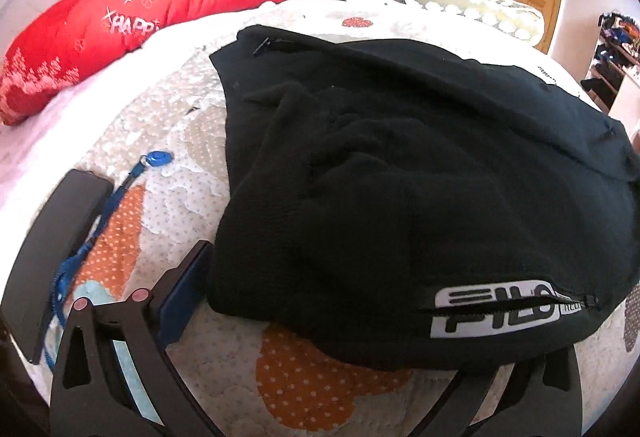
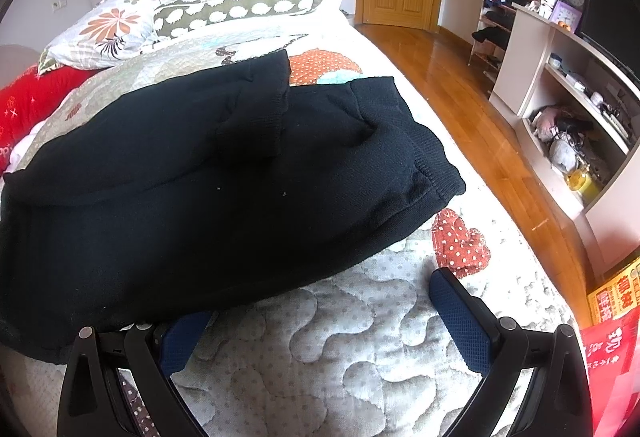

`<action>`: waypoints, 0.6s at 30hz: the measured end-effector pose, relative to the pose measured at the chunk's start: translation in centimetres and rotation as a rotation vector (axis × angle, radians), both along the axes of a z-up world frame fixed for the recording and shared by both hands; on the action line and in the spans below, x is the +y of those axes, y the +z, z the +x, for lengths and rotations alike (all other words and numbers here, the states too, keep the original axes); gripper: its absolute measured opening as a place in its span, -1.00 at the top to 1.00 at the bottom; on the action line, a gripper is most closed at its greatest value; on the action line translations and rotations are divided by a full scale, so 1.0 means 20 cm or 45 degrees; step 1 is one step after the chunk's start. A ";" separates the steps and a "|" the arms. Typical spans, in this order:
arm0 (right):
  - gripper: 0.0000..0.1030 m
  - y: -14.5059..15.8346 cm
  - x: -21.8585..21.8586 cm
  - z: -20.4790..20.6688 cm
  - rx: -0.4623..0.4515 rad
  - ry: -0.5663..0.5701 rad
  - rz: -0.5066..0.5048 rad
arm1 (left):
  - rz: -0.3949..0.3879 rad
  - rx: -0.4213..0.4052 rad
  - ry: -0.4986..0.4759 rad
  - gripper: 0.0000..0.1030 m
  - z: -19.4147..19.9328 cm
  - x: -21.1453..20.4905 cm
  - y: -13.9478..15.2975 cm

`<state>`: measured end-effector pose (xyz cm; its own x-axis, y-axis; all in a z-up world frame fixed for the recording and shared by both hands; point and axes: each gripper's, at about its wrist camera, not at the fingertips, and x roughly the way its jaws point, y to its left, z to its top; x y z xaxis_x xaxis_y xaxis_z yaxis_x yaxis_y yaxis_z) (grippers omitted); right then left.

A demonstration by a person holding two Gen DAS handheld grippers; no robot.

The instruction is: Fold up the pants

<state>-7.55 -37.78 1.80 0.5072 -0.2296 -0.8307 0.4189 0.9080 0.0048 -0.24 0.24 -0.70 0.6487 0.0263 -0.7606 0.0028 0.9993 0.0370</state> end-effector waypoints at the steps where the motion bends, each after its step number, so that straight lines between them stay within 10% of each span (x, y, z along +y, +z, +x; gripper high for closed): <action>1: -1.00 0.00 0.00 -0.01 -0.001 0.004 0.007 | 0.008 0.015 0.003 -0.97 0.00 0.00 0.00; 18: -0.99 0.17 0.19 -0.18 -0.143 0.137 0.085 | -0.034 -0.067 -0.024 -0.96 -0.17 0.04 0.28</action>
